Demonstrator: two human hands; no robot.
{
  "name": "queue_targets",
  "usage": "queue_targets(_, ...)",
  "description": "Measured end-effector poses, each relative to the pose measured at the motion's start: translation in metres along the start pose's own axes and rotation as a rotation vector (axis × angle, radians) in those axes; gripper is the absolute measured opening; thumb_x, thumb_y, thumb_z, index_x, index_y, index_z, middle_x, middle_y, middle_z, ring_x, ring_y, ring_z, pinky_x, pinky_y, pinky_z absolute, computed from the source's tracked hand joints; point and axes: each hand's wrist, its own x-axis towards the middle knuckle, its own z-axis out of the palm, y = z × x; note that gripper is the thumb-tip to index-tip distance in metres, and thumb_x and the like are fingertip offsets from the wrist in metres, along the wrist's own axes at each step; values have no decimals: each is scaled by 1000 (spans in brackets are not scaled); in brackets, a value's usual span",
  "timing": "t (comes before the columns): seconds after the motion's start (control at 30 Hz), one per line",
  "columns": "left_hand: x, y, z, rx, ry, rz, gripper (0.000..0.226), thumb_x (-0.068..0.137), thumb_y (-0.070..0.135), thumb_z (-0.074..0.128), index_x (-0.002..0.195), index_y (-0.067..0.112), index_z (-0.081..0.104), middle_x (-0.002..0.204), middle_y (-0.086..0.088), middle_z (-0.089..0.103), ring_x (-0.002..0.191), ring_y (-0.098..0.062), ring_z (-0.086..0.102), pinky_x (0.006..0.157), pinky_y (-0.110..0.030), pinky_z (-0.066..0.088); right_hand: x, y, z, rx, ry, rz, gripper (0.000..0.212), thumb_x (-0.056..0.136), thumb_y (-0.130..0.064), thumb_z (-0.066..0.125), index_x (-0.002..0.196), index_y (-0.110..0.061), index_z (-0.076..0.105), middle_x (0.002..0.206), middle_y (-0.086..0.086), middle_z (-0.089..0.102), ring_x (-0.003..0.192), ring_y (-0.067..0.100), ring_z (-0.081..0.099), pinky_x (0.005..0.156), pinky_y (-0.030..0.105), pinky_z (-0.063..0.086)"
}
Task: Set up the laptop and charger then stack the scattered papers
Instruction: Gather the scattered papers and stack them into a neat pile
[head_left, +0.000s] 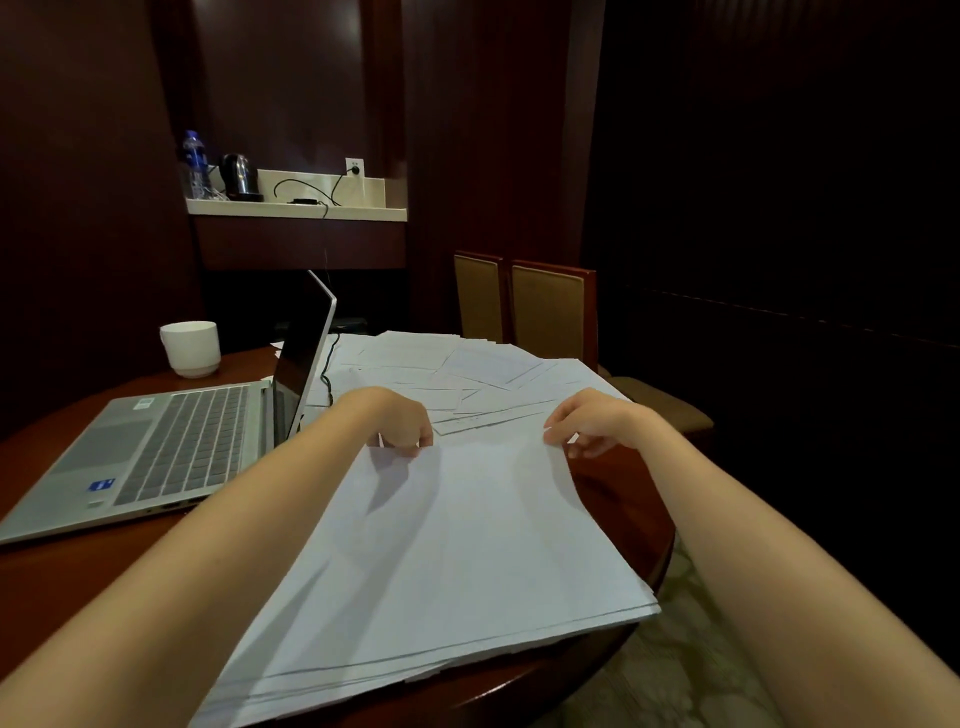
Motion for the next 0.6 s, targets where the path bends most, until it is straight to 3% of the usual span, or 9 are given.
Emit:
queue_targets(0.07, 2, -2, 3, -3, 16, 9, 33, 91, 2, 45, 119, 12, 58, 83, 2, 55, 61, -10, 49, 60, -19, 45, 2, -1, 6, -79, -29, 21, 4, 86, -15, 64, 83, -16, 62, 79, 0, 61, 63, 11, 59, 62, 21, 48)
queue_targets(0.17, 7, -6, 8, -93, 8, 18, 33, 87, 0, 56, 115, 16, 60, 100, -5, 59, 70, -16, 56, 68, -21, 50, 5, -2, 12, -170, -61, 48, 11, 86, -18, 65, 96, -14, 61, 90, 2, 63, 67, 11, 60, 64, 21, 49)
queue_targets(0.3, 10, -8, 11, -187, -31, 39, 37, 81, -6, 62, 112, 13, 60, 98, -8, 61, 79, -18, 58, 82, -32, 54, 11, -3, 17, -166, -78, 79, 15, 84, -15, 67, 99, -15, 61, 98, 5, 63, 71, 12, 60, 64, 22, 50)
queue_targets(0.37, 14, -10, 11, -172, -24, 37, 35, 83, -2, 62, 113, 15, 60, 97, -4, 61, 84, -17, 58, 80, -31, 54, 14, -4, 19, -153, -63, 89, 18, 84, -13, 67, 101, -14, 61, 102, 6, 60, 79, 15, 60, 68, 24, 51)
queue_targets(0.53, 30, -12, 13, -117, 134, 31, 30, 87, 7, 53, 113, 19, 61, 87, 4, 53, 76, -12, 53, 64, -22, 43, 27, -10, 24, -17, 104, 53, 26, 90, -8, 58, 116, -8, 60, 118, 11, 57, 93, 20, 55, 59, 22, 46)
queue_targets(0.6, 37, -14, 16, -88, 218, 29, 32, 88, 8, 49, 116, 19, 58, 101, 3, 48, 95, -17, 54, 73, -25, 42, 33, -12, 27, 54, 150, 29, 25, 91, -5, 54, 116, -6, 60, 122, 13, 56, 92, 21, 55, 59, 22, 47)
